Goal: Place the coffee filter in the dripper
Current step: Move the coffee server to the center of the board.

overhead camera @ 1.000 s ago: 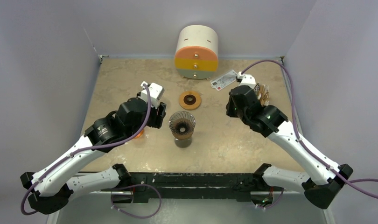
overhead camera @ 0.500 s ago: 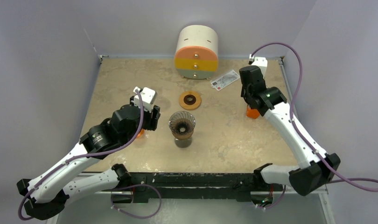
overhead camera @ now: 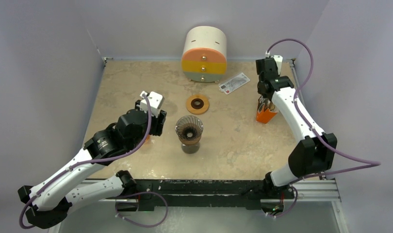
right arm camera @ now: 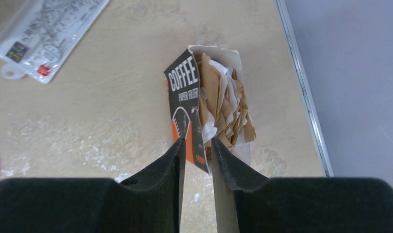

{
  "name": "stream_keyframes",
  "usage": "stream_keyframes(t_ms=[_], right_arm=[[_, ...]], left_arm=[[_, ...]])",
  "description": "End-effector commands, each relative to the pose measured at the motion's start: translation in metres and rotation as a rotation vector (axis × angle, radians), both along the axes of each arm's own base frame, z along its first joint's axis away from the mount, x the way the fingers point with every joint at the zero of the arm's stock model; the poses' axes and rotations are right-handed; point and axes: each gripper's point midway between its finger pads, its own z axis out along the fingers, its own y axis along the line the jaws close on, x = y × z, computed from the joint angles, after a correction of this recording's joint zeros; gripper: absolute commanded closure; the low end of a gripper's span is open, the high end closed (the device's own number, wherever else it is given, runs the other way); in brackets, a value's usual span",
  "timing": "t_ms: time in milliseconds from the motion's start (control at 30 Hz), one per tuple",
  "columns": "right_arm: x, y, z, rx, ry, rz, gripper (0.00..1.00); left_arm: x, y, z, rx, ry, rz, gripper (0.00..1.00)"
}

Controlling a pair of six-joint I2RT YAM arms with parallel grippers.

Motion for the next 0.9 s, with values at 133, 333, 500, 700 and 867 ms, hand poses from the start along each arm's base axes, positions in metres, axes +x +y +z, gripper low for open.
stream_keyframes(t_ms=[133,333,500,700,867], right_arm=[[0.024,-0.017,0.000,0.034,-0.017,-0.019,0.71],[0.036,-0.024,-0.006,0.043,0.002,-0.031,0.71],[0.042,-0.030,-0.009,0.039,0.009,-0.048,0.71],[0.048,-0.034,-0.015,0.039,0.024,-0.056,0.71],[0.049,-0.037,-0.020,0.039,0.034,-0.064,0.71]], left_arm=[[0.007,-0.001,0.003,0.006,-0.027,0.010,0.44],[0.008,-0.001,0.002,0.014,-0.028,0.013,0.44],[0.008,0.000,0.002,0.019,-0.029,0.018,0.44],[0.008,0.000,0.002,0.020,-0.030,0.018,0.44],[0.008,0.001,0.002,0.021,-0.031,0.019,0.44]])
